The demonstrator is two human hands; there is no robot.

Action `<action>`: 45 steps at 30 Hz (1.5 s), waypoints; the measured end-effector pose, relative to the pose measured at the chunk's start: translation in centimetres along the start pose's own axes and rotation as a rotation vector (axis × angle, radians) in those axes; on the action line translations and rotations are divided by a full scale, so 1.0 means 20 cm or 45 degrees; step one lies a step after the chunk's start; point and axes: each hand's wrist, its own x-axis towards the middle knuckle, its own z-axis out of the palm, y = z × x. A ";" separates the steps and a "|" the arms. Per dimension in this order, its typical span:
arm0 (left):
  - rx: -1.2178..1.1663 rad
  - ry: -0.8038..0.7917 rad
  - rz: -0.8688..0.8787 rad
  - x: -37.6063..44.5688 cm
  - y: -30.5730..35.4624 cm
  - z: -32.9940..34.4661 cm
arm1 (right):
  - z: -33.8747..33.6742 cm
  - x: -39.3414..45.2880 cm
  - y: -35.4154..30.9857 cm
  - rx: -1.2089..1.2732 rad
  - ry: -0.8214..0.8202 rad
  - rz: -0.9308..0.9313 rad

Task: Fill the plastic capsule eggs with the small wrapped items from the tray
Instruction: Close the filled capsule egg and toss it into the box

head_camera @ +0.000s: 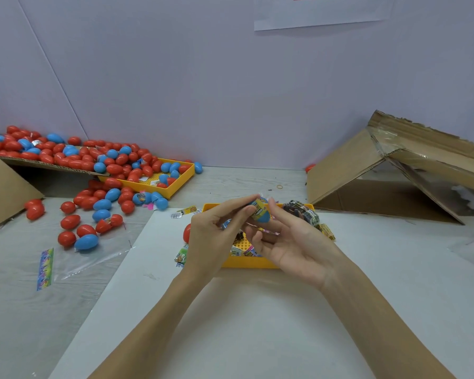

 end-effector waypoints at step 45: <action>-0.068 -0.162 -0.048 0.04 0.01 -0.08 | 0.05 0.01 0.08 0.167 0.028 -0.003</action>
